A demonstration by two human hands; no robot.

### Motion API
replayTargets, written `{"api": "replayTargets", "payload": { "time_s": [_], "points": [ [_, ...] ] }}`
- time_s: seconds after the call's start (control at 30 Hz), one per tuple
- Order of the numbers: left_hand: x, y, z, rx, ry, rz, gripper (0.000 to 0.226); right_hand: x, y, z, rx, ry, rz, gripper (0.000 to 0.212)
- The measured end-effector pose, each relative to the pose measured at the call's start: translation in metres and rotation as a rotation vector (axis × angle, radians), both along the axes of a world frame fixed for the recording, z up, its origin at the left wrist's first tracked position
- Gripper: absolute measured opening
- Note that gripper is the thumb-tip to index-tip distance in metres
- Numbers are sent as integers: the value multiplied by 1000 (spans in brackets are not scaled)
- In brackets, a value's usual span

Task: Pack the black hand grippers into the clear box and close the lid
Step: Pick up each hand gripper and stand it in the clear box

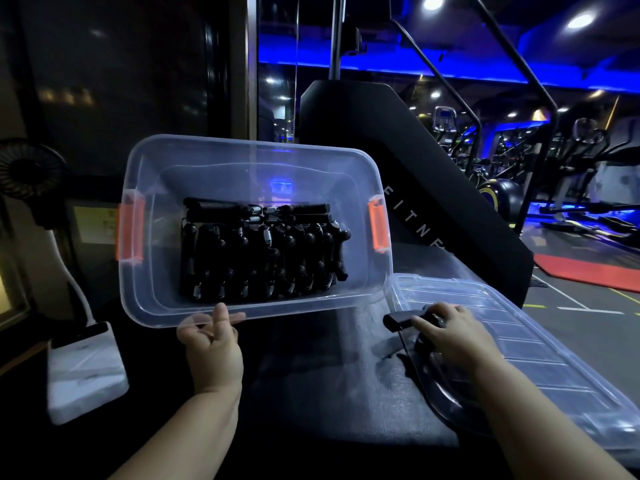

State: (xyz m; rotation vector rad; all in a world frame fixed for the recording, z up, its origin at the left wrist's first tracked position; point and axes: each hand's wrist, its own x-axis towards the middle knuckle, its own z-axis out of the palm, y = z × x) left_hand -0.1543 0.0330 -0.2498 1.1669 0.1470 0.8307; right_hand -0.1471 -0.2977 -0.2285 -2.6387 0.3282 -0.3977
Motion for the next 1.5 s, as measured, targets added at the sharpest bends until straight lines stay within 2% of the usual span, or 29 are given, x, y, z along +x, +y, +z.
{"api": "replayTargets", "payload": {
  "time_s": [0.27, 0.43, 0.73, 0.83, 0.9, 1.0, 1.3, 1.5],
  "points": [
    [1, 0, -1, -2, 3, 4, 23, -3, -2, -3, 62, -26, 121, 33],
    [1, -1, -1, 0, 4, -6, 24, -11, 0, 3, 107, 15, 214, 44],
    [3, 0, -2, -2, 15, 10, 24, -14, 9, 11, 48, 128, 324, 85],
    [3, 0, -1, -2, 17, 7, 24, -14, 12, 16, -28, 191, 351, 92],
    [2, -1, 0, 2, 22, 7, 24, -12, 16, 18, -172, 191, 342, 89],
    [1, -1, 0, 10, 31, 10, 22, -11, 23, 18, -323, 149, 317, 72],
    [-1, 1, 0, 18, 40, 8, 23, -20, 39, 23, -456, 50, 380, 31],
    [-2, 1, 1, 8, 39, -15, 22, -31, 72, 30, -509, -29, 536, 24]
  ]
}}
